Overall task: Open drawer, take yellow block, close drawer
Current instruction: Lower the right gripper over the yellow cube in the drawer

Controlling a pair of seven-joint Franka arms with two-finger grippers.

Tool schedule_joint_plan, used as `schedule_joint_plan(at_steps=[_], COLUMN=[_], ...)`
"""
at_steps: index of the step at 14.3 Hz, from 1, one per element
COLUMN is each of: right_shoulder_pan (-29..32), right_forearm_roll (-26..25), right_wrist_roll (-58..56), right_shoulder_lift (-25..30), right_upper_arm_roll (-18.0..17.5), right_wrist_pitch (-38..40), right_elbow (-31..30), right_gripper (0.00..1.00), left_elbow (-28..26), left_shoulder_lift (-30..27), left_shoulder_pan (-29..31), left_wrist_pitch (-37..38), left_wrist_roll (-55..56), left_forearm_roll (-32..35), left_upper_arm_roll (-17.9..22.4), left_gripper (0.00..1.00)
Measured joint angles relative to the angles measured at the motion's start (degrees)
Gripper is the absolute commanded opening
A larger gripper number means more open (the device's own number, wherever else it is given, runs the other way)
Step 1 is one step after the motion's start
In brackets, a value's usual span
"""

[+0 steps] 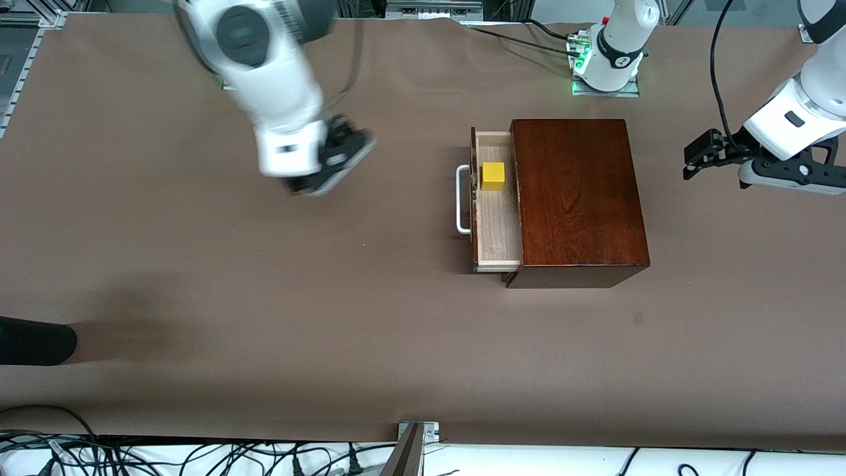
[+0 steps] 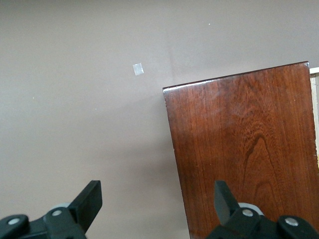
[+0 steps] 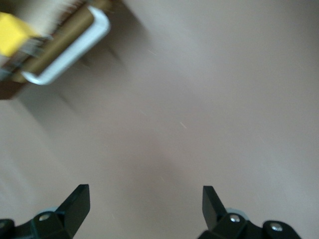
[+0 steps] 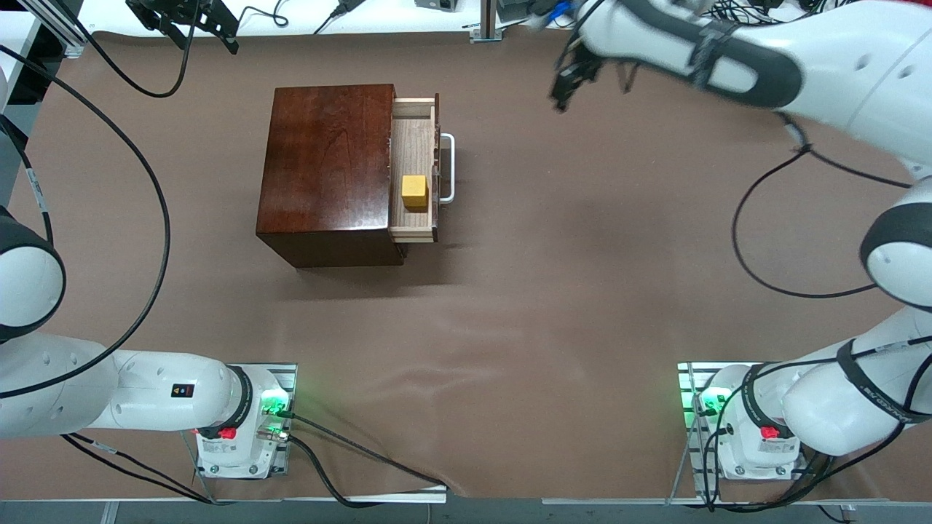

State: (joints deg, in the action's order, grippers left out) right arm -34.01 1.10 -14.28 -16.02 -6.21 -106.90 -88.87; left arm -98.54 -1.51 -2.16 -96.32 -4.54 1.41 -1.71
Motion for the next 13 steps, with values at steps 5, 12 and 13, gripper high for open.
schedule_joint_plan(at_steps=[5,12,13], right_shoulder_pan=[-12.8,-17.9,-18.6], right_forearm_roll=[-5.4,-7.6,-8.5], right_wrist_roll=[-5.6,-9.4,-9.4], right_shoulder_lift=[-11.2,-22.1,-23.3], right_upper_arm_roll=[0.0,0.2,0.2], right_wrist_pitch=[-7.9,-8.2,-8.5], right_elbow=[8.0,21.7,22.6], right_gripper=[1.0,1.0,1.0], left_elbow=[0.0,0.0,0.0], left_shoulder_lift=[0.0,0.0,0.0], left_shoulder_pan=[0.0,0.0,0.0], left_wrist_pitch=[0.0,0.0,0.0], left_wrist_roll=[0.0,-0.1,-0.1], left_forearm_roll=[0.0,0.0,0.0], left_upper_arm_roll=[-0.1,-0.1,-0.1], left_gripper=[1.0,1.0,1.0])
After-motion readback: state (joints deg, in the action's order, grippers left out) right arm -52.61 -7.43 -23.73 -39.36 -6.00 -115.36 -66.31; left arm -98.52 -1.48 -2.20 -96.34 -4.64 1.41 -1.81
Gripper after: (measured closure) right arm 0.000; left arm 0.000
